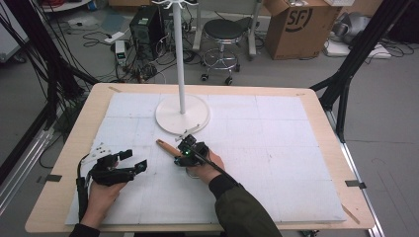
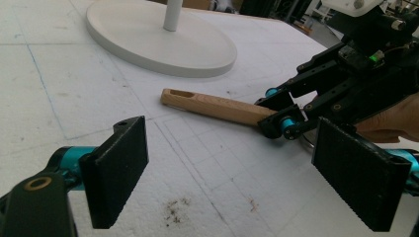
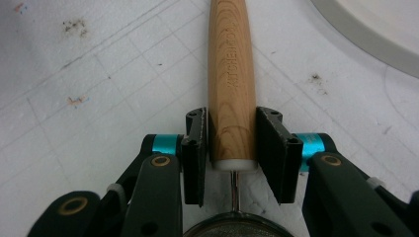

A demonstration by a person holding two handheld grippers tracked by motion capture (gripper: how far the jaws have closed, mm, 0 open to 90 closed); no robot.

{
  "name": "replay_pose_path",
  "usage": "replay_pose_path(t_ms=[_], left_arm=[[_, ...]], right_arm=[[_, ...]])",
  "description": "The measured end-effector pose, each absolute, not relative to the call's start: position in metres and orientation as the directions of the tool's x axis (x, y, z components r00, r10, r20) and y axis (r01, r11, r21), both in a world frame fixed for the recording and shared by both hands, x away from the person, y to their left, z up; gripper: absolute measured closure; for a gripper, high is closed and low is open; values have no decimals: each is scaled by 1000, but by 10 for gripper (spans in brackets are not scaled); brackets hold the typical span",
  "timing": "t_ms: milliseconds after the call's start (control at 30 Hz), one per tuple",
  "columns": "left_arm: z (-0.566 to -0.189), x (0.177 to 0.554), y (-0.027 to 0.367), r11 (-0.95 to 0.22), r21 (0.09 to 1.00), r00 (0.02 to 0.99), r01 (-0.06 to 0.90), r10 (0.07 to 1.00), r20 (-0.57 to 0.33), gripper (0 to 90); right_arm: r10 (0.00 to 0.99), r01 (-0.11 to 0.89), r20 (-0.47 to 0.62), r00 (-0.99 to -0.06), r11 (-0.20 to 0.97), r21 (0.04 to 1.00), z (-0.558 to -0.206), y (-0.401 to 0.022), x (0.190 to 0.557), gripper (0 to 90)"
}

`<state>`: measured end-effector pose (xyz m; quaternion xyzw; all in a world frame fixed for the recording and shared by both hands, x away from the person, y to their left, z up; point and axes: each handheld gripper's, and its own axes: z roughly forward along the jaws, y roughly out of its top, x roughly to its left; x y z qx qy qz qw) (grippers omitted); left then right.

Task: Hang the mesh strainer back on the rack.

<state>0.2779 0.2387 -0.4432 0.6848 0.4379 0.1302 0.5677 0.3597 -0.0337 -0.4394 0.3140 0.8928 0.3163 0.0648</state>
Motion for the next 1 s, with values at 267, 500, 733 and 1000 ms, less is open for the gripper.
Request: replay_pose_path(t_ms=[267,500,733,1000], left_arm=[[-444,278,237,26,891,584,453,747,-319,149],[-444,277,238,22,891,584,454,748,-316,149],[-443,276,240,30,890,578,454,750,-321,149],[-443,276,239,31,891,579,453,749,-321,149]], right_arm=[[609,504,14,-793,644,575,-437,-25,356,657],[602,529,36,-798,671,519,-432,-20,364,660],[594,535,9,-805,719,443,-427,-10,370,663],[593,546,-3,-805,743,388,-424,-3,373,677]])
